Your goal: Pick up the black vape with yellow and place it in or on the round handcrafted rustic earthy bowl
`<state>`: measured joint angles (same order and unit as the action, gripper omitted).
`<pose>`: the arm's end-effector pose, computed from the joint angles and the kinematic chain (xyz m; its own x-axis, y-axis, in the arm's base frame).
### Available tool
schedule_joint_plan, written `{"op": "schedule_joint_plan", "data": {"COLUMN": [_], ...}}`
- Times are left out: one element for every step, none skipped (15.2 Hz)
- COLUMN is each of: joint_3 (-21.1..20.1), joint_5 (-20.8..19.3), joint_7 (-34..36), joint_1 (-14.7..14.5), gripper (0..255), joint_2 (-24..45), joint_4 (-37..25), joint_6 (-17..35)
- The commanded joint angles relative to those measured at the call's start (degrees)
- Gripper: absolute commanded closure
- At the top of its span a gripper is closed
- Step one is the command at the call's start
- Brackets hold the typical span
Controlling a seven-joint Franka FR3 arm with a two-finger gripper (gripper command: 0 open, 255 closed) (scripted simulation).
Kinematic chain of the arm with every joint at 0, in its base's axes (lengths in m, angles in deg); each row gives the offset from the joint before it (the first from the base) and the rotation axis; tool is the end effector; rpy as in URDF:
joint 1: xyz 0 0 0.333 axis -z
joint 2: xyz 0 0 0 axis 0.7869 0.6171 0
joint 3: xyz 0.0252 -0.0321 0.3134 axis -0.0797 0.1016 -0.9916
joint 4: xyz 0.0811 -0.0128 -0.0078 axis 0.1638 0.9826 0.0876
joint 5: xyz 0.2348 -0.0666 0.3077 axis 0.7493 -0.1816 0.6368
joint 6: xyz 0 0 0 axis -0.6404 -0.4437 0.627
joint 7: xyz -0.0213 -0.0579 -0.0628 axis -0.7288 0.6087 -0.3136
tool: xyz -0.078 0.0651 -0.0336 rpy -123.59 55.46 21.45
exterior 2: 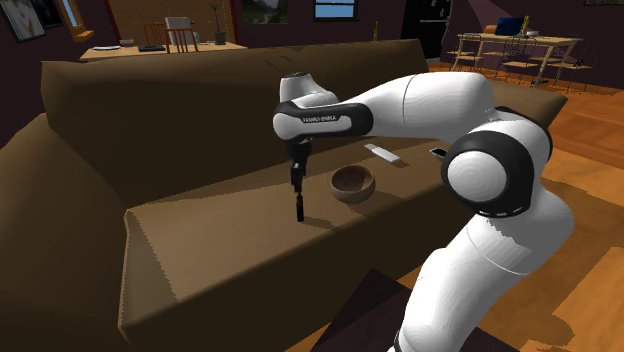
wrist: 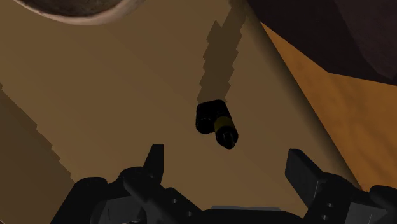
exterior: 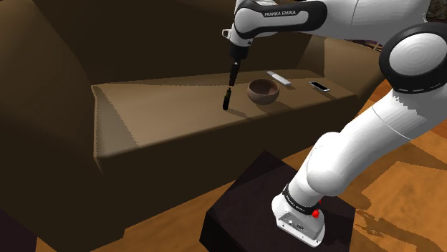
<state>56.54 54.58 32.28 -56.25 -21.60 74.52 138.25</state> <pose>0.4787 -0.0971 0.5315 0.8527 0.5224 -0.0077 0.5220 -0.8512 0.0553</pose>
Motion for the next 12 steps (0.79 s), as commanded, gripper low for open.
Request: {"op": "schedule_joint_plan", "data": {"joint_3": [0.2, 0.3, 0.3, 0.4, 0.4, 0.4, 0.4, 0.4, 0.4, 0.4, 0.4, 0.4], "joint_5": [0.0, 0.0, 0.0, 0.0, 0.0, 0.0, 0.0, 0.0, 0.0, 0.0, 0.0, 0.0], "joint_7": [-0.3, -0.3, -0.3, -0.3, -0.3, -0.3, -0.3, -0.3, -0.3, -0.3, -0.3, -0.3], "joint_1": [0.1, 0.1, 0.1, 0.2, 0.2, 0.2, 0.2, 0.2, 0.2, 0.2, 0.2, 0.2], "gripper": [0, 0, 0, 0, 0, 0, 0, 0, 0, 0, 0, 0], "joint_2": [0.4, 0.5, 0.7, 0.9, 0.9, 0.9, 0.9, 0.9, 0.9, 0.9, 0.9, 0.9], "joint_4": [1.2, 1.8, 2.5, 3.5, 3.5, 3.5, 3.5, 3.5, 3.5, 3.5, 3.5, 3.5], "joint_6": [1.7, 2.4, 3.2, 4.4, 4.4, 4.4, 4.4, 4.4, 4.4, 4.4, 4.4, 4.4]}}
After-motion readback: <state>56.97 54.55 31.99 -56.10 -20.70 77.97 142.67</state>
